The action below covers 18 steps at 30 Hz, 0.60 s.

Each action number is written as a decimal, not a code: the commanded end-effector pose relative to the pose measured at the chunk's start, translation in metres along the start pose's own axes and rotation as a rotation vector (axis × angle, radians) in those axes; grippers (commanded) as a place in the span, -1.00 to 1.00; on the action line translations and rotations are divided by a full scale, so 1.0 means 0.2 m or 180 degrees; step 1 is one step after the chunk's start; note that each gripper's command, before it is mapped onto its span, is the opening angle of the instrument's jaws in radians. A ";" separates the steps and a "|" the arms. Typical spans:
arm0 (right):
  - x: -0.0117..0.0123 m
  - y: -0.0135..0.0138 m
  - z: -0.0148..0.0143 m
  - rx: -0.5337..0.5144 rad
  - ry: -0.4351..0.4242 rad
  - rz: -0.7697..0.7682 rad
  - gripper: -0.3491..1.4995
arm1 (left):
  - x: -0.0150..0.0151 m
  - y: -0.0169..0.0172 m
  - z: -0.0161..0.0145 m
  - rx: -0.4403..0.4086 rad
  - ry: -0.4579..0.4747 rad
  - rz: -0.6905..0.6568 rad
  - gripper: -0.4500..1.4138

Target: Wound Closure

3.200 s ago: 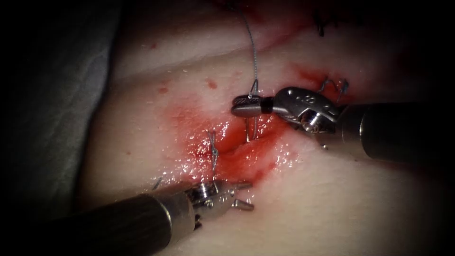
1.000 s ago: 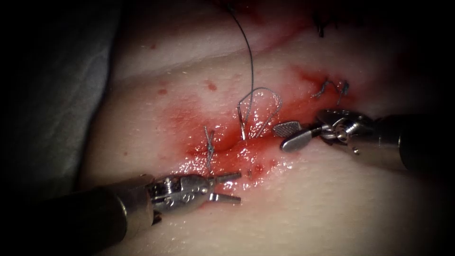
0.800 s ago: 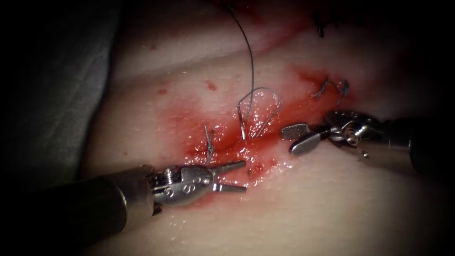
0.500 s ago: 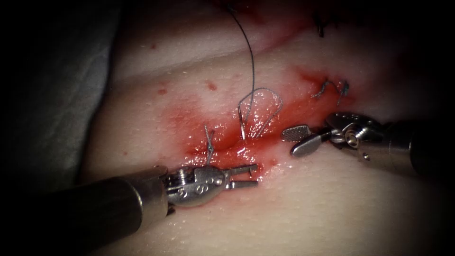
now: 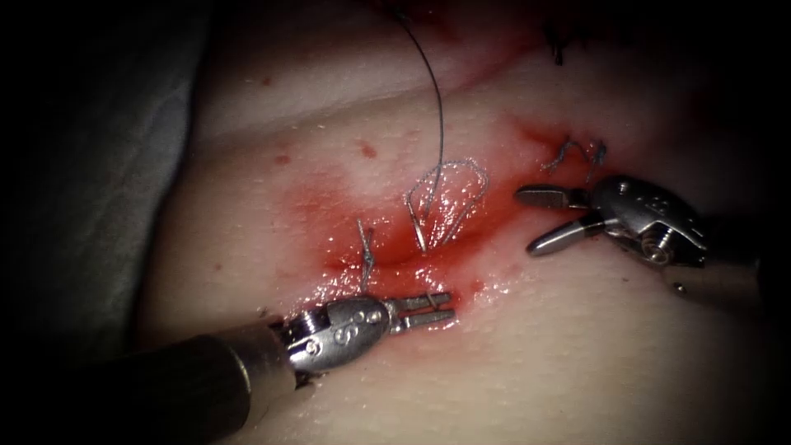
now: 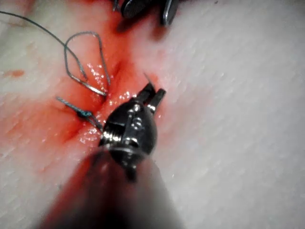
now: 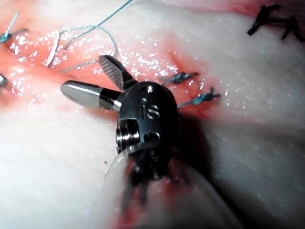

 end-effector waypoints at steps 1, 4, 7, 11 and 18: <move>-0.004 -0.003 0.005 0.0049 -0.0042 -0.0066 0.64 | -0.002 0.002 0.003 -0.0074 0.0015 -0.0143 -1.00; -0.005 -0.009 0.008 0.0113 -0.0087 -0.0133 0.73 | 0.001 0.006 0.003 -0.0266 0.0055 -0.0454 -1.00; -0.006 -0.015 0.011 0.0168 -0.0184 -0.0235 0.82 | 0.004 0.009 0.003 -0.0415 0.0083 -0.0686 -1.00; -0.006 -0.026 0.017 0.0262 -0.0281 -0.0429 0.89 | 0.009 0.013 0.000 -0.0601 0.0189 -0.1011 -1.00; -0.007 -0.044 0.028 0.0489 -0.0349 -0.0862 0.89 | 0.020 0.022 -0.011 -0.0866 0.0431 -0.1423 -1.00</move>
